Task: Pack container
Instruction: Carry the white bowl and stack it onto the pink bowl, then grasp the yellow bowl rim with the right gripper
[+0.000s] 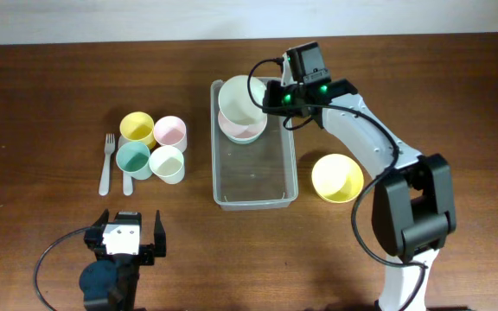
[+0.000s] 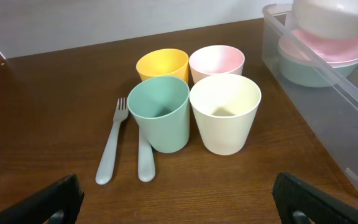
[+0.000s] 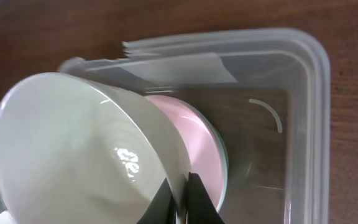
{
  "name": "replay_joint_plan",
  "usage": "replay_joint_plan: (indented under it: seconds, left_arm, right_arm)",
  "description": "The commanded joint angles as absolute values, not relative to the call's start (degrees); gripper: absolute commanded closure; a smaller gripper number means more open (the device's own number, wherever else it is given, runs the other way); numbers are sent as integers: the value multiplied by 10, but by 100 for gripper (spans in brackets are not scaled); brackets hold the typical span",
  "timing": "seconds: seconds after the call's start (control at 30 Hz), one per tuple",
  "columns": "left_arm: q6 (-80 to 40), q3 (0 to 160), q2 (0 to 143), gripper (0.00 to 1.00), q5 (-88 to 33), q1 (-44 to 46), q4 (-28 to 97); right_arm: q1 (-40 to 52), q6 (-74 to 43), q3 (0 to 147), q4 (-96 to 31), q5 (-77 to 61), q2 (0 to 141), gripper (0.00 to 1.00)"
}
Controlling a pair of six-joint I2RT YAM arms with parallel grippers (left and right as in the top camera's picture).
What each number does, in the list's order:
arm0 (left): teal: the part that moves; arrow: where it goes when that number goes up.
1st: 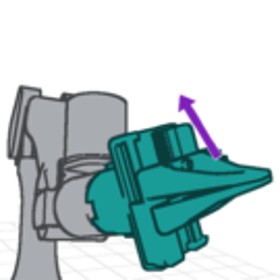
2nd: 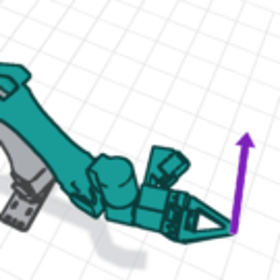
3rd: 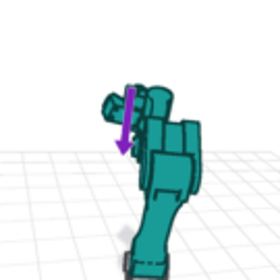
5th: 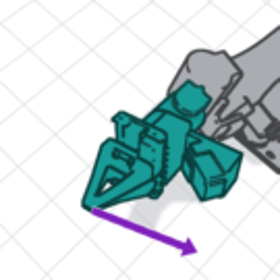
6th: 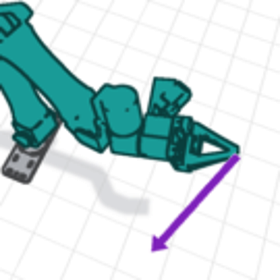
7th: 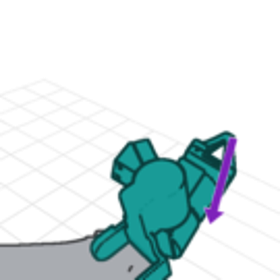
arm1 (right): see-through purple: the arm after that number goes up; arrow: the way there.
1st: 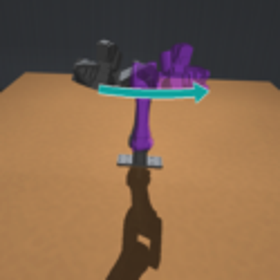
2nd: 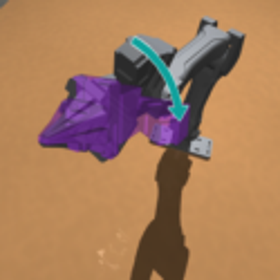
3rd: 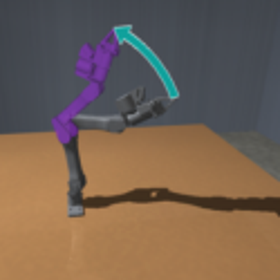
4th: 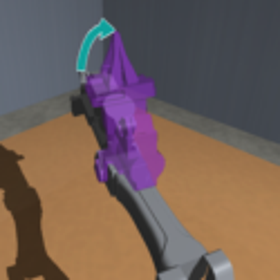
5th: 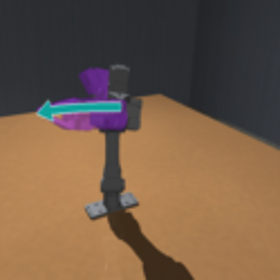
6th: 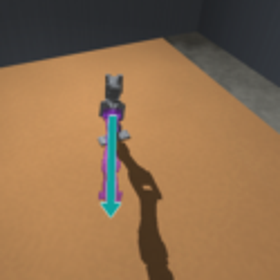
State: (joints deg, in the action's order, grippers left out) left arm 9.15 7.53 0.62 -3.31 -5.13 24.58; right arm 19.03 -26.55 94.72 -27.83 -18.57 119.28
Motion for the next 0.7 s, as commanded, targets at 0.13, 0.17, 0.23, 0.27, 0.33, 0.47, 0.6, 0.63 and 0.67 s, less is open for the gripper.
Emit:
replay_joint_plan:
  seconds: [0.13, 0.17, 0.23, 0.27, 0.33, 0.47, 0.6, 0.63, 0.67]
  left_arm:
    - [84, 72, 3, 0, -43, -54, 244]
    - [84, 72, 3, 0, -43, -54, 244]
    - [84, 72, 3, 0, -43, -54, 244]
    - [84, 72, 3, 0, -43, -54, 244]
    - [84, 72, 3, 0, -43, -54, 244]
    - [84, 72, 3, 0, -43, -54, 244]
    - [84, 72, 3, 0, -43, -54, 244]
    - [84, 72, 3, 0, -43, -54, 244]
    - [84, 72, 3, 0, -43, -54, 244]
  right_arm:
    - [174, -197, 1029, -347, -294, 1142, 74]
    - [160, -197, 1051, -387, -293, 1119, 78]
    - [136, -197, 1068, -435, -279, 1093, 80]
    - [110, -197, 1079, -484, -258, 1070, 79]
    - [75, -197, 1080, -537, -231, 1046, 79]
    - [-16, -164, 1072, -684, -170, 1040, 69]
    - [-51, -163, 968, -728, -125, 1061, 62]
    - [-53, -163, 937, -724, -128, 1062, 62]
    - [-53, -163, 913, -716, -128, 1062, 61]
